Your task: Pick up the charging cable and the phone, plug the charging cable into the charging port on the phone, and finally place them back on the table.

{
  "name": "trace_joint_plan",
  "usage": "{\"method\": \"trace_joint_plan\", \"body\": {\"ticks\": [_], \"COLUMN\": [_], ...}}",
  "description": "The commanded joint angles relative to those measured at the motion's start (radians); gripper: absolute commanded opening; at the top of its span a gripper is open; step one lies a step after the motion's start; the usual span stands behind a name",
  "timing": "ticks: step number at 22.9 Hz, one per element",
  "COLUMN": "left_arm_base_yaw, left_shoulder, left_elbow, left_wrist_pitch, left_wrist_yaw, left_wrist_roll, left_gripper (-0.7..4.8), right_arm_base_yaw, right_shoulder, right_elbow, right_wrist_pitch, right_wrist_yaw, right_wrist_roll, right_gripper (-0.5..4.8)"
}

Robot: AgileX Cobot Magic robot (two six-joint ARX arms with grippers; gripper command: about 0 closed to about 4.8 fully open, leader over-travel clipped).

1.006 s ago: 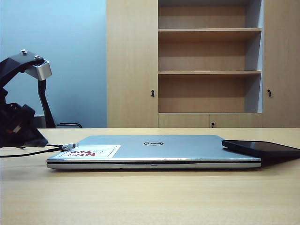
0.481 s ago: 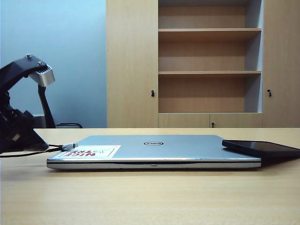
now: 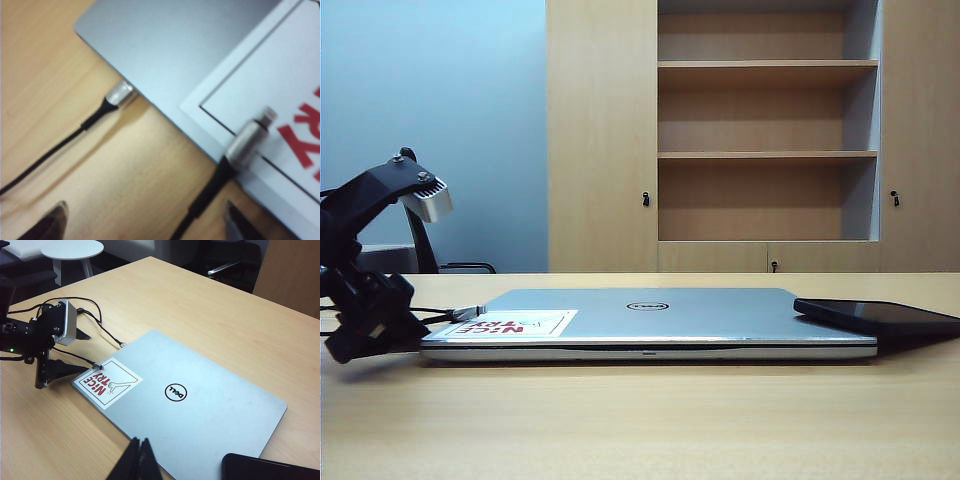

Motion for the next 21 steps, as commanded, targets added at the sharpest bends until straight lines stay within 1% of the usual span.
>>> {"method": "trace_joint_plan", "body": {"ticks": [1,5,7,8,9,10,11,12,17,19,21], "left_arm_base_yaw": [-0.003,-0.005,-0.005,-0.006,-0.007,-0.018,-0.023,-0.034,-0.089,-0.094,-0.093], "left_shoulder": [0.027,0.055,0.065,0.068,0.068,0.068,0.068,0.068,0.067,0.065,0.056], "left_elbow": [0.001,0.001,0.001,0.001,0.001,0.001,0.001,0.001,0.002,0.003,0.003], "left_wrist_pitch": [0.039,0.051,0.072,0.084,0.084,0.09,0.092,0.092,0.107,0.106,0.102], "left_wrist_yaw": [0.0,0.0,0.0,0.0,0.0,0.0,0.0,0.0,0.0,0.0,0.0], "left_wrist_roll": [0.0,-0.002,-0.028,-0.062,-0.089,-0.145,-0.168,-0.183,-0.192,-0.235,-0.256], "left_gripper": [4.0,4.0,3.98,3.43,2.55,0.47,-0.09,-0.06,-0.06,-0.06,-0.06], "right_arm_base_yaw": [0.0,0.0,0.0,0.0,0.0,0.0,0.0,0.0,0.0,0.0,0.0], "right_shoulder": [-0.003,-0.003,-0.003,-0.003,-0.003,-0.003,-0.003,-0.003,-0.002,-0.002,-0.002], "right_elbow": [0.007,0.007,0.007,0.007,0.007,0.007,0.007,0.007,0.007,0.007,0.007], "right_wrist_pitch": [0.018,0.018,0.018,0.018,0.018,0.018,0.018,0.017,0.017,0.018,0.018], "right_wrist_yaw": [-0.002,-0.002,-0.002,-0.002,-0.002,-0.002,-0.002,-0.002,-0.002,-0.002,-0.002], "right_wrist_roll": [-0.002,-0.002,-0.002,-0.002,-0.002,-0.002,-0.002,-0.002,-0.002,-0.002,-0.002], "right_gripper": [-0.06,-0.06,-0.06,-0.06,-0.06,-0.06,-0.06,-0.06,-0.06,-0.06,-0.06]}}
